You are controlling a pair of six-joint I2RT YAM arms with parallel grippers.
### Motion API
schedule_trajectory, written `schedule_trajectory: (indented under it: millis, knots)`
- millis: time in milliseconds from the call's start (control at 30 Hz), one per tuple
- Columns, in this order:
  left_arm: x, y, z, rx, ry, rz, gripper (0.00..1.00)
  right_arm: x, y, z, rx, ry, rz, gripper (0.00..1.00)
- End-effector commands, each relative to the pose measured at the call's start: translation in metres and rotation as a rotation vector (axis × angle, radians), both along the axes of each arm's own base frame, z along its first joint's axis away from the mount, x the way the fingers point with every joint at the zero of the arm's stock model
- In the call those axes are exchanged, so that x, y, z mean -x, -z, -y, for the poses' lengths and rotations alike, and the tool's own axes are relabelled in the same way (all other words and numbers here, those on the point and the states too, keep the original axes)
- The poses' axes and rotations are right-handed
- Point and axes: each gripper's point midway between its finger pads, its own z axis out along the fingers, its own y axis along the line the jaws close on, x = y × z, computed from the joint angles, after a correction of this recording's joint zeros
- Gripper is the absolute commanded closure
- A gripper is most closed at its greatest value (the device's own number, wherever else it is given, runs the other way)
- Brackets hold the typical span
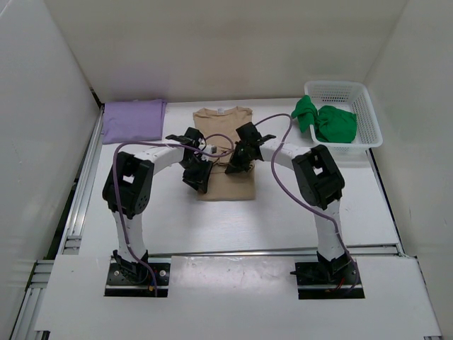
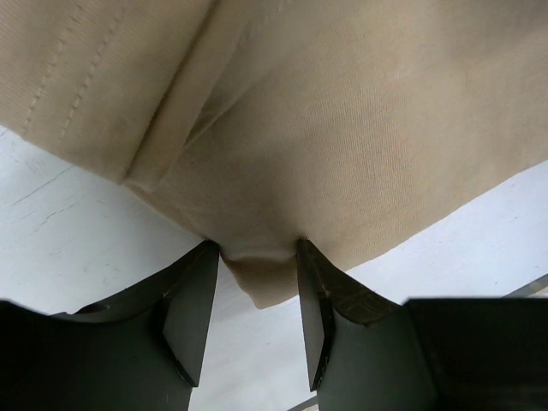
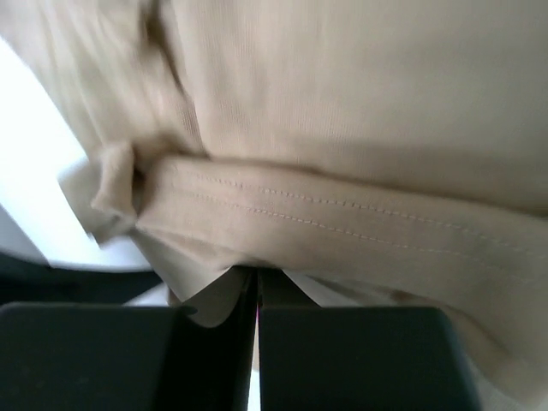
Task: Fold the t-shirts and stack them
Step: Fold the folded rectangular tshirt in 1/3 of the way
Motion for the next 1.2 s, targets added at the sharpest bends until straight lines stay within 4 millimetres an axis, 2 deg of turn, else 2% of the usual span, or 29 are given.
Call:
schedule_trajectory:
  millis: [0,67,100,167,200,267,333,367,400,433,533,567,600,633,667,700,733,767,800,867,900,933,1000,1033,1067,1167]
  knots:
    - [-0.010,0.005,-0.007,-0.076,0.009,0.058,0.46,-0.039,-0.008,0.000,0.026,0.136,0.050,1.00]
    - [-0.008,0.005,-0.008,-0.080,0.010,0.049,0.46,-0.052,-0.001,0.005,0.055,0.173,0.053,1.00]
    - [-0.009,0.000,-0.007,-0.077,0.009,0.056,0.46,-0.064,-0.008,0.008,0.059,0.195,0.076,1.00]
    - [-0.010,-0.004,-0.007,-0.073,0.009,0.066,0.46,-0.077,-0.006,0.013,0.070,0.229,0.084,1.00]
    - [-0.008,-0.004,-0.008,-0.076,0.009,0.058,0.46,-0.082,-0.012,0.012,0.067,0.236,0.102,1.00]
    - [-0.010,-0.012,-0.007,-0.067,0.008,0.079,0.46,-0.105,-0.023,0.022,0.066,0.281,0.146,1.00]
    - [-0.008,-0.022,-0.004,-0.058,0.018,0.097,0.46,-0.116,-0.023,0.024,0.065,0.296,0.160,1.00]
    - [-0.008,-0.022,-0.004,-0.058,0.018,0.097,0.46,-0.131,-0.038,0.030,0.048,0.312,0.194,1.00]
    - [-0.008,-0.025,-0.003,-0.053,0.017,0.107,0.46,-0.131,-0.040,0.023,0.024,0.279,0.190,1.00]
    - [-0.009,-0.025,-0.005,-0.063,0.015,0.111,0.45,-0.135,-0.046,0.025,0.006,0.268,0.197,1.00]
    - [-0.029,-0.041,-0.002,-0.069,0.002,0.180,0.44,-0.133,-0.078,0.022,-0.015,0.177,0.275,1.00]
    - [-0.042,-0.049,0.005,-0.062,0.004,0.224,0.44,-0.128,-0.083,0.022,-0.019,0.151,0.284,1.00]
    - [-0.049,-0.055,0.006,-0.067,-0.003,0.250,0.44,-0.126,-0.103,0.028,-0.035,0.141,0.314,1.00]
    - [-0.054,-0.055,0.008,-0.083,-0.001,0.265,0.44,-0.116,-0.098,0.033,-0.011,0.116,0.309,1.00]
    - [-0.057,-0.057,0.013,-0.078,0.007,0.274,0.44,-0.108,-0.101,0.035,-0.013,0.097,0.309,1.00]
    - [-0.063,-0.064,0.015,-0.075,0.002,0.298,0.44,-0.100,-0.119,0.040,-0.020,0.089,0.337,1.00]
    - [-0.062,-0.064,0.017,-0.082,0.008,0.302,0.44,-0.090,-0.119,0.045,-0.007,0.079,0.329,1.00]
    - [-0.062,-0.067,0.023,-0.076,0.019,0.310,0.44,-0.073,-0.102,0.054,0.017,0.075,0.283,1.00]
    - [-0.062,-0.067,0.023,-0.076,0.020,0.310,0.44,-0.062,-0.109,0.059,0.014,0.082,0.279,1.00]
    - [-0.059,-0.063,0.027,-0.079,0.033,0.302,0.44,-0.040,-0.104,0.063,-0.004,0.077,0.229,1.00]
    - [-0.056,-0.063,0.033,-0.077,0.048,0.302,0.44,-0.018,-0.084,0.065,-0.015,0.061,0.145,1.00]
    - [-0.052,-0.059,0.037,-0.079,0.061,0.295,0.44,-0.006,-0.072,0.065,-0.022,0.058,0.095,1.00]
    - [-0.045,-0.055,0.048,-0.041,0.089,0.263,0.44,0.007,-0.061,0.063,-0.060,0.068,0.045,1.00]
    - [-0.044,-0.059,0.055,-0.006,0.098,0.258,0.44,0.020,-0.045,0.067,-0.057,0.074,-0.001,1.00]
    - [-0.035,-0.057,0.067,0.045,0.128,0.222,0.44,0.020,-0.044,0.064,-0.081,0.094,-0.013,1.00]
    - [-0.037,-0.068,0.092,0.103,0.169,0.235,0.44,0.026,-0.026,0.064,-0.098,0.133,-0.059,1.00]
